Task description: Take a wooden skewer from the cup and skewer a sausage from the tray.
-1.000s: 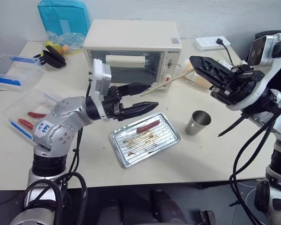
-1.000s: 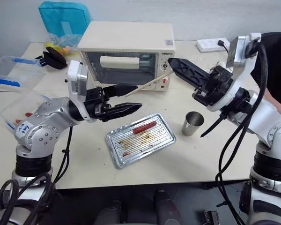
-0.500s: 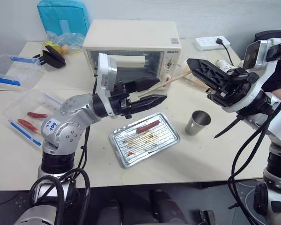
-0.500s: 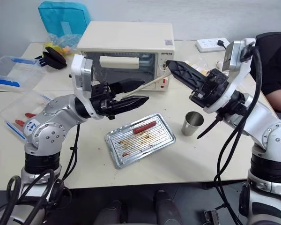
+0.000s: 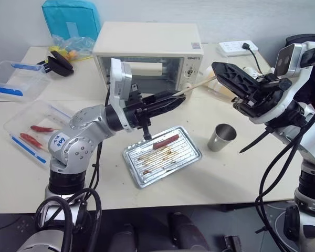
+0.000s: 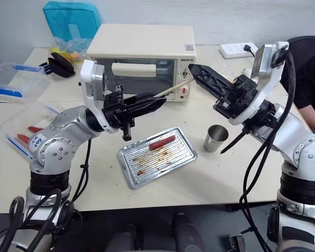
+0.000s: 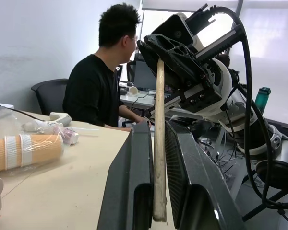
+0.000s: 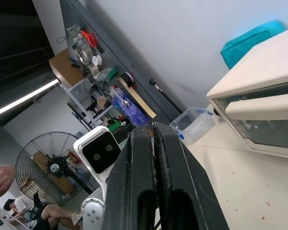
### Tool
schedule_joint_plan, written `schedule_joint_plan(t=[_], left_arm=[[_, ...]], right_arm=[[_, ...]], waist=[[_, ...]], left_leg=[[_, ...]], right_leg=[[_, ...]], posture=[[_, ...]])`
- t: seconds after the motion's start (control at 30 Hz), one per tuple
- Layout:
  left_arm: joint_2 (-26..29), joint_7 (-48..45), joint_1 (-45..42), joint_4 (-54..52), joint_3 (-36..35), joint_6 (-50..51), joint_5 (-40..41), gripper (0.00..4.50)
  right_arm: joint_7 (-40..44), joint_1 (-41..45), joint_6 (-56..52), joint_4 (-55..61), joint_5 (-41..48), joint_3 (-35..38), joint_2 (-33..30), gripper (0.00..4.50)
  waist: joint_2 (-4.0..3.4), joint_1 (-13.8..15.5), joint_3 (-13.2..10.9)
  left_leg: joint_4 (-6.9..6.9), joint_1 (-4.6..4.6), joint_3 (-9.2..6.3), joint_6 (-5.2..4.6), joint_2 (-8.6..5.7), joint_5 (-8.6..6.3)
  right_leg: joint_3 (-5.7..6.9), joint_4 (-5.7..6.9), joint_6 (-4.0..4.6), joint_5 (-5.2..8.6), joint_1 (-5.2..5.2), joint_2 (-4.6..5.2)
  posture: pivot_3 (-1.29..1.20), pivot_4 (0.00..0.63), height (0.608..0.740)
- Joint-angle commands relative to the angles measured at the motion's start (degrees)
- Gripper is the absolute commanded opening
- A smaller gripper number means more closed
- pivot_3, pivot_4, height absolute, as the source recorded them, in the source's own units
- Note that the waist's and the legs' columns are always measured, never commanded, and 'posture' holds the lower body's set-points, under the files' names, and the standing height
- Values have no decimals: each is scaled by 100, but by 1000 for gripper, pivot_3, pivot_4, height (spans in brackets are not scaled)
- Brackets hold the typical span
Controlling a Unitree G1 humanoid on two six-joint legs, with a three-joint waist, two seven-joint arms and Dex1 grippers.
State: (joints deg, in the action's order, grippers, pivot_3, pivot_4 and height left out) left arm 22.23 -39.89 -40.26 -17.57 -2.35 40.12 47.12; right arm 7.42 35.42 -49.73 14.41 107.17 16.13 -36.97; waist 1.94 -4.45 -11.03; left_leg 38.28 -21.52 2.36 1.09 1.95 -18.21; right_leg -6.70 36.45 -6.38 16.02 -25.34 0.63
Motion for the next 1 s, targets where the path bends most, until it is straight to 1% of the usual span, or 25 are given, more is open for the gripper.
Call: schedule_joint_plan(t=[0.03,0.33,0.43,0.67,0.77,0.8,0.9,0.93,1.0], left_arm=[[0,21,-143,-246,-127,-49,138,479],[-36,96,-108,-240,-151,-103,156,479],[-58,103,-97,-214,-181,-116,185,8],[-118,152,-211,-131,-218,-119,160,8],[81,134,-168,-182,-238,-58,73,8],[185,117,-115,-220,-285,-24,75,0],[470,127,31,-288,-454,68,153,0],[618,134,134,-340,-556,124,184,0],[986,127,425,-532,-840,290,282,0]], right_arm=[[4,-36,73,38,-7,27,19,0],[-218,-43,249,83,67,56,223,0],[-269,-10,267,111,77,46,255,0],[-265,23,291,154,-40,13,256,0],[-145,54,133,122,-263,-1,34,0],[-126,87,47,52,-303,-8,-76,474],[172,203,-186,-97,-431,19,-402,1374],[420,254,-299,-175,-663,5,-595,1640],[1060,401,-554,-431,-1231,-94,-1023,2344]], waist=[[0,1,0],[0,0,0],[0,1,0],[0,-1,0],[0,-3,0],[0,-6,0],[0,-15,0],[0,-21,0],[-1,-28,0]], left_leg=[[0,0,0,0,0,0],[-1,0,0,0,0,0],[-1,0,0,0,1,0],[-2,-1,0,0,0,0],[-2,-1,0,0,0,0],[-3,-1,0,0,-1,0],[-5,-1,1,0,1,0],[-6,-1,1,0,0,0],[-9,-1,2,0,2,0]], right_leg=[[0,0,0,0,0,0],[0,-1,0,0,0,-1],[0,-2,0,0,0,0],[0,-4,0,0,0,0],[0,-4,0,0,0,0],[0,-5,0,0,0,0],[-1,-5,0,0,-3,0],[0,-5,1,0,-3,0],[-1,-7,1,0,-5,-1]], posture=[[0,150,740],[0,150,740],[0,150,740],[0,150,740],[0,150,740],[0,150,740],[0,150,740],[0,150,740],[0,150,740]])
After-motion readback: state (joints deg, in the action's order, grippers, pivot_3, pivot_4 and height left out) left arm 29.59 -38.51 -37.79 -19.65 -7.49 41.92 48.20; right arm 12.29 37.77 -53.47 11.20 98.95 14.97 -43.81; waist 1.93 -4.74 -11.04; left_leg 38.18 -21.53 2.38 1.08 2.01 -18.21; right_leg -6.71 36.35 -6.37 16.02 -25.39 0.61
